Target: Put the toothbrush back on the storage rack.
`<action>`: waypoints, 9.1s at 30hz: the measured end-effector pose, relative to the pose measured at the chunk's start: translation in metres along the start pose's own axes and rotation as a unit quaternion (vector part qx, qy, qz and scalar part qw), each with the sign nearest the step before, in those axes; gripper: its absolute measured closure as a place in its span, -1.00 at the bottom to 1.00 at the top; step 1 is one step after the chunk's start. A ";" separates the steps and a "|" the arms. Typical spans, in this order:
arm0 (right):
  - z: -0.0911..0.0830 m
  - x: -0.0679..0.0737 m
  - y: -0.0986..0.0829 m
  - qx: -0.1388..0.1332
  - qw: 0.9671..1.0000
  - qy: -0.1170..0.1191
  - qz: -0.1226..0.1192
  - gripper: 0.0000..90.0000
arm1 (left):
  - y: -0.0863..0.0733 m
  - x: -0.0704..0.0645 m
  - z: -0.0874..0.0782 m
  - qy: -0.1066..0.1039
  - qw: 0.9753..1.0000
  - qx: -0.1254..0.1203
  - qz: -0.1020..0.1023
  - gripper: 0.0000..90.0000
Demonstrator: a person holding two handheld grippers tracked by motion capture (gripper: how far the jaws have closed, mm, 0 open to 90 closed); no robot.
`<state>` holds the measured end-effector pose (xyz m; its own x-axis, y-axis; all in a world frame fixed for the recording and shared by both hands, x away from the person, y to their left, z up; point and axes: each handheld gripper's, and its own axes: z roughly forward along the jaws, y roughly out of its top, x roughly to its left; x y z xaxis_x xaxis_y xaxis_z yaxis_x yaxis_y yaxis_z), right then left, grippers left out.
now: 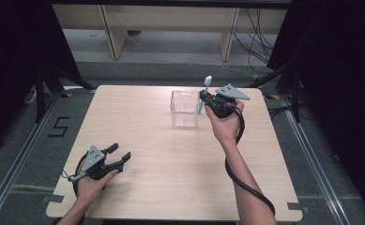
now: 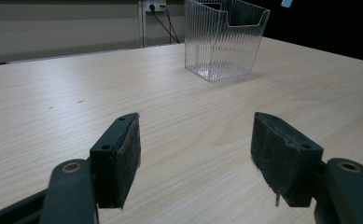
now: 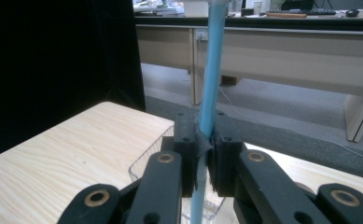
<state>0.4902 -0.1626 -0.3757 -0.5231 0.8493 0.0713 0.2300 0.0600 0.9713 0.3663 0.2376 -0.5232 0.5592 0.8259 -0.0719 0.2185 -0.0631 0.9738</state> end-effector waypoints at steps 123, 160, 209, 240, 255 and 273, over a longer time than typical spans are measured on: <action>0.057 -0.011 -0.053 0.052 0.998 -0.027 -0.004 0.85 | 0.000 0.000 0.000 -0.003 1.000 -0.003 0.000 -0.28; 0.061 -0.011 -0.065 0.063 0.998 -0.029 0.005 0.84 | 0.000 0.000 0.000 -0.004 1.000 -0.002 0.000 -0.28; 0.028 -0.008 -0.064 0.076 0.996 -0.036 -0.010 0.06 | 0.000 0.000 0.000 -0.002 1.000 -0.002 0.001 -0.27; -0.025 -0.008 -0.083 0.098 0.995 -0.033 -0.010 0.05 | 0.000 -0.001 -0.001 0.000 1.000 -0.003 0.000 -0.27; -0.068 0.004 -0.119 0.114 0.993 -0.022 -0.010 0.04 | 0.000 0.000 -0.001 0.002 1.000 -0.004 -0.001 -0.27; -0.096 0.010 -0.150 0.095 0.995 -0.020 0.008 0.05 | -0.001 -0.001 -0.001 0.001 1.000 -0.008 0.002 -0.27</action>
<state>0.3720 -0.2132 -0.4987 -0.4853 0.8713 0.0732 0.3911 0.1414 0.9094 0.3648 0.2369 -0.5237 0.5584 0.8268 -0.0674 0.2034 -0.0577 0.9774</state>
